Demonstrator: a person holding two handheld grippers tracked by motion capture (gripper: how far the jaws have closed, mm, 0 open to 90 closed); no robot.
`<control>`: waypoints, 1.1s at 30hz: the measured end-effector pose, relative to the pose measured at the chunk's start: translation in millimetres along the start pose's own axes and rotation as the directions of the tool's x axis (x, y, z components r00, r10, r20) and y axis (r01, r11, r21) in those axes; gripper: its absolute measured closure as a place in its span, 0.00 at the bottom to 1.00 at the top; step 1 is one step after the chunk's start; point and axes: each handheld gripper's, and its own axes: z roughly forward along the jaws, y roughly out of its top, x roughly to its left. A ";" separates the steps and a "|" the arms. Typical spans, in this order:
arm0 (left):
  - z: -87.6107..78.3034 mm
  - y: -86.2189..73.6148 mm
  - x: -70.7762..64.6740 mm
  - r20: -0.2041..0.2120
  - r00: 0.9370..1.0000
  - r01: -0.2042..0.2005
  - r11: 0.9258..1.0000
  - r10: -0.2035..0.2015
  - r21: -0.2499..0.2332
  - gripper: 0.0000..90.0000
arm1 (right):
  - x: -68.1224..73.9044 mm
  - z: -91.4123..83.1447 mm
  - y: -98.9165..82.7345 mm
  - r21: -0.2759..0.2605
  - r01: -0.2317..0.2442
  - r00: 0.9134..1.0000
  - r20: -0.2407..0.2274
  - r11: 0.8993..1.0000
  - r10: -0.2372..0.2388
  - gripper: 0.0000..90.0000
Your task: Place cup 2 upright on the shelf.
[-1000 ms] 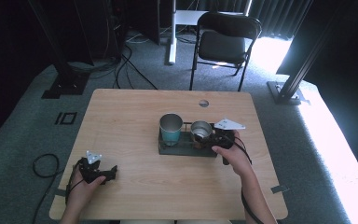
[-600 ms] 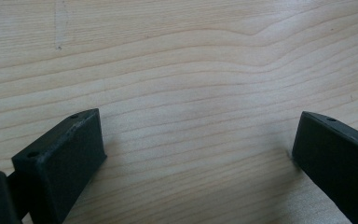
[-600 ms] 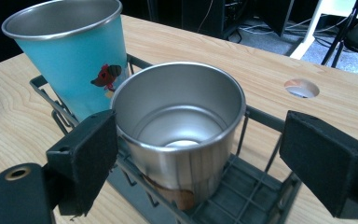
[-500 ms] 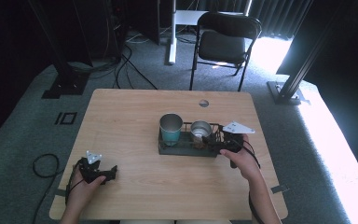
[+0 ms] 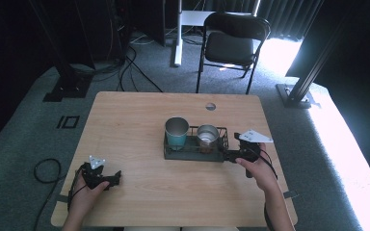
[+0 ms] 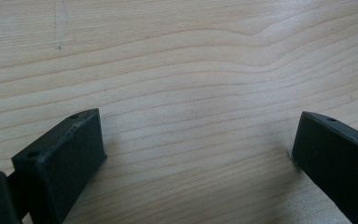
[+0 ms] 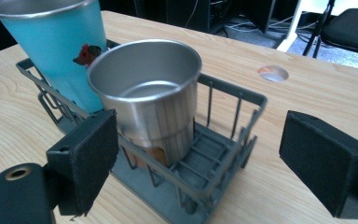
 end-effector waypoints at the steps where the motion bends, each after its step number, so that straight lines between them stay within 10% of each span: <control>1: 0.0 0.0 0.0 0.000 1.000 0.000 1.000 0.000 0.000 0.03 | -1.3 -1.5 -1.8 0.001 0.002 1.000 0.003 1.000 -0.002 0.13; 33: -0.1 0.0 0.1 0.000 1.000 -0.002 1.000 0.002 0.001 0.03 | -24.8 -24.4 -60.6 0.092 -0.048 0.997 0.067 0.995 0.042 0.13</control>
